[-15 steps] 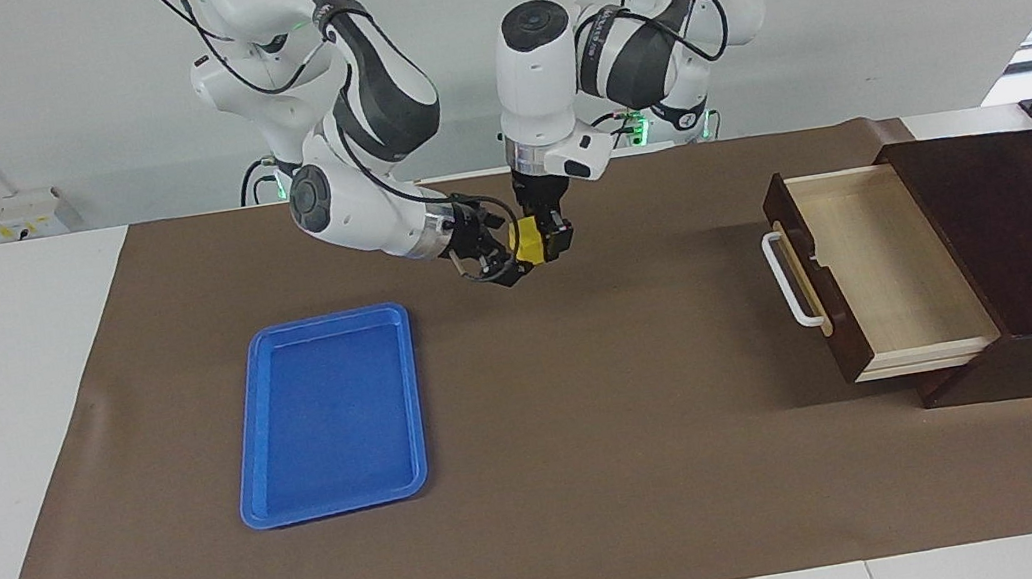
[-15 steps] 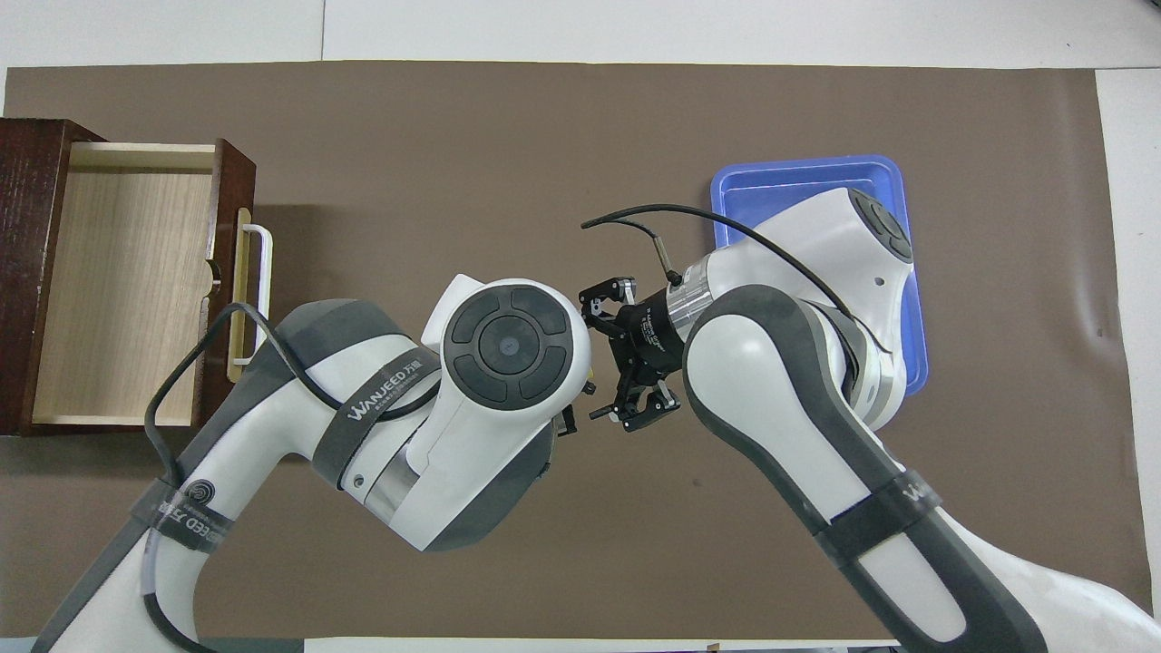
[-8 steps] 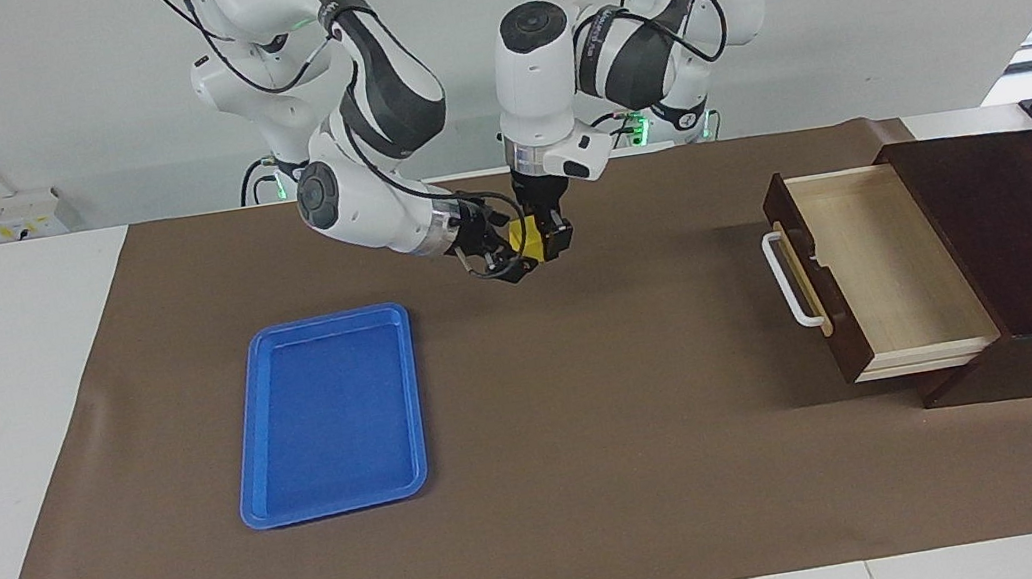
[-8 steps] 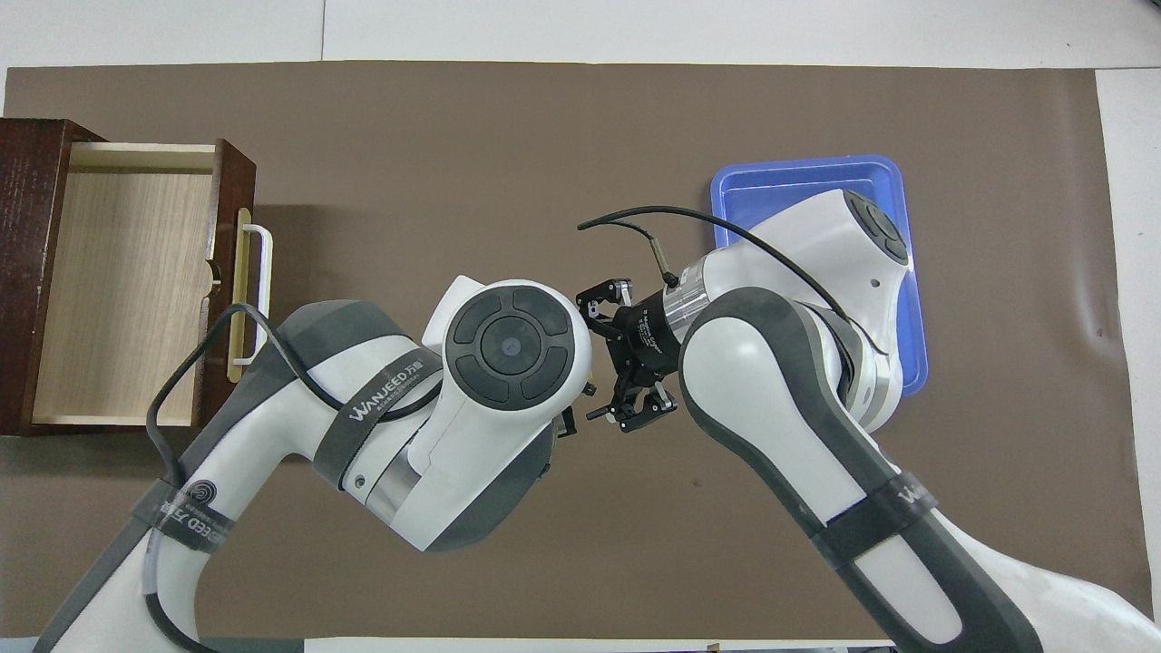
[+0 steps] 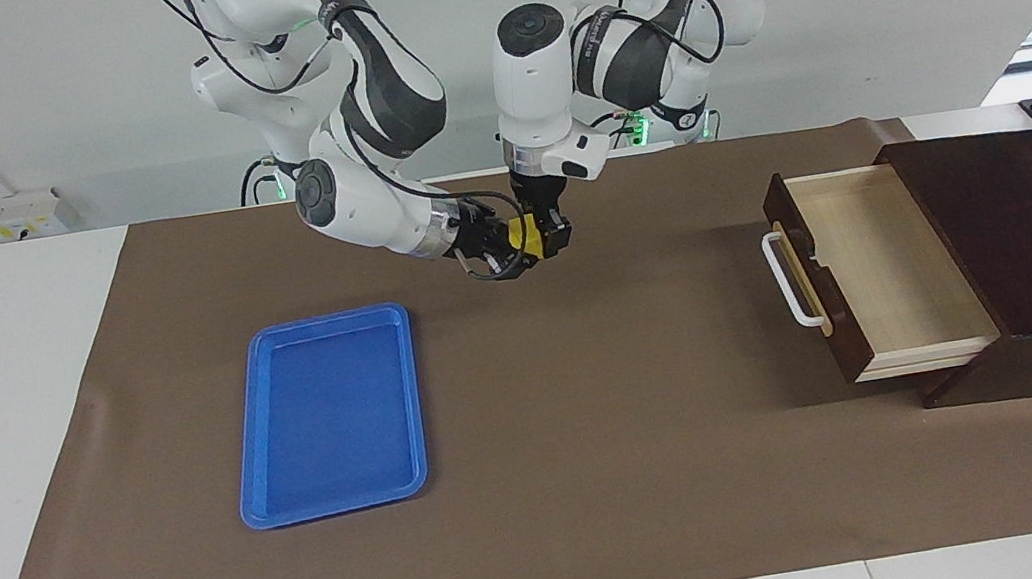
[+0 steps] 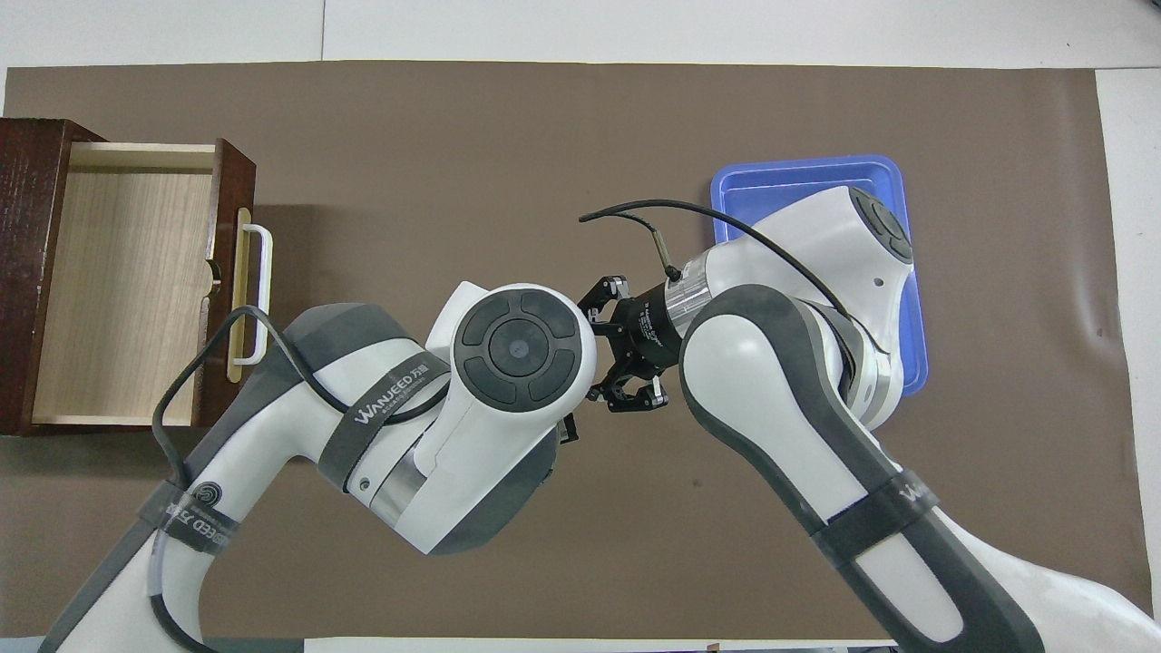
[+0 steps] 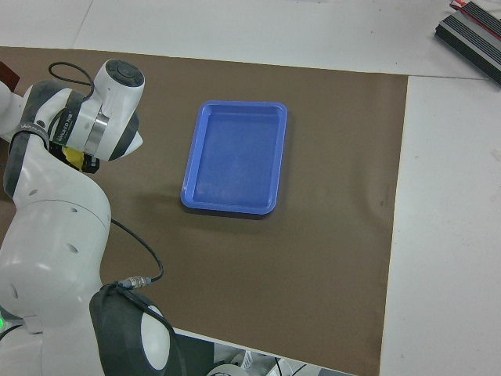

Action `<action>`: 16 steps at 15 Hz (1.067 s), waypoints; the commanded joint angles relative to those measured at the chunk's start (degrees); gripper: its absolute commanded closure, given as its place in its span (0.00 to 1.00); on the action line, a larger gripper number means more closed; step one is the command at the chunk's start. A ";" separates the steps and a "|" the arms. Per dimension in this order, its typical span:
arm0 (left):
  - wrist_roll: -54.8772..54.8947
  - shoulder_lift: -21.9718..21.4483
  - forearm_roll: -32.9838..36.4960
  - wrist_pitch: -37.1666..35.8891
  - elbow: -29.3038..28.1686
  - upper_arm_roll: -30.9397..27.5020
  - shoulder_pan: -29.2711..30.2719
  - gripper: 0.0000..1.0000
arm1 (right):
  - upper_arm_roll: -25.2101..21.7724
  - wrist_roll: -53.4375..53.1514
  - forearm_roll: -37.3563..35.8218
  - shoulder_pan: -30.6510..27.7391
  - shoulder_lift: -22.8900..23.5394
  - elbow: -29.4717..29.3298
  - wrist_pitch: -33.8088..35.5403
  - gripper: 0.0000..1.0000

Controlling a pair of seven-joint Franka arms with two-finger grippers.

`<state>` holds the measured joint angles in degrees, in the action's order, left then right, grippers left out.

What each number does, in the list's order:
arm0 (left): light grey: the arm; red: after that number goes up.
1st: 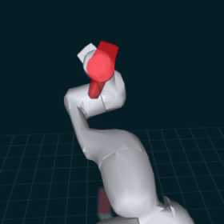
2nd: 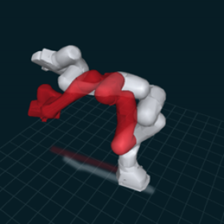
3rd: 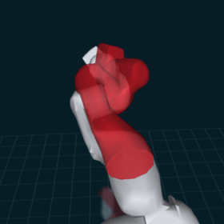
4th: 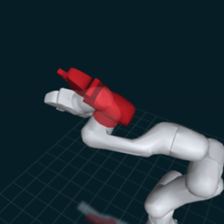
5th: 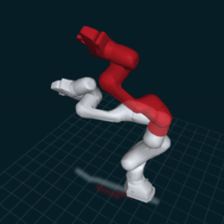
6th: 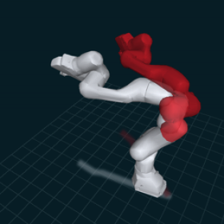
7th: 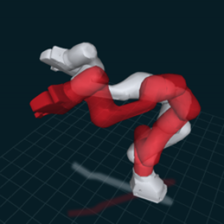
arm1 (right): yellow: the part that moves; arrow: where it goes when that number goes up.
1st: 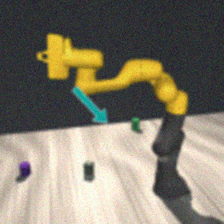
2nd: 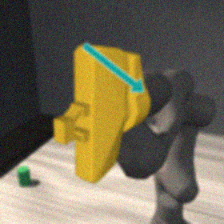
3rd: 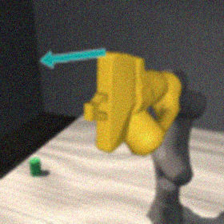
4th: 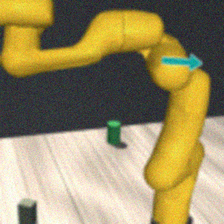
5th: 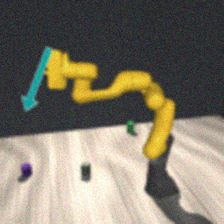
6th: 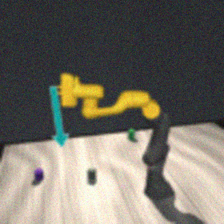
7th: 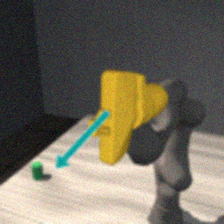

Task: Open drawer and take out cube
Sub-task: 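Grasp the cube with the right gripper while the left gripper releases, then carry the cube to the tray while the left gripper shuts the drawer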

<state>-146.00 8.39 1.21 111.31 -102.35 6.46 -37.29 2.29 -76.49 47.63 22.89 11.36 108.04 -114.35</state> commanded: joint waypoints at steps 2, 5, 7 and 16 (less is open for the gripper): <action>0.19 0.40 1.77 0.14 0.75 -1.36 -0.06 0.27 | 0.08 0.02 1.14 0.14 0.07 -0.28 1.85 1.00; 1.15 -0.04 1.86 -1.27 0.67 -1.80 3.60 0.00 | 0.08 -0.06 1.15 -0.12 0.33 -1.25 2.20 1.00; 4.13 0.05 1.86 -1.53 0.49 -1.80 7.83 0.00 | 0.08 -0.15 1.06 -0.56 0.59 -2.04 2.55 1.00; 28.91 -0.12 3.08 5.31 -3.99 -1.80 28.05 0.00 | -0.44 3.43 0.09 -12.49 1.91 -5.20 4.05 1.00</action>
<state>-120.55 8.61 3.07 113.70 -104.67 3.91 -12.46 1.55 -75.69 48.11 14.45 11.94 104.64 -111.91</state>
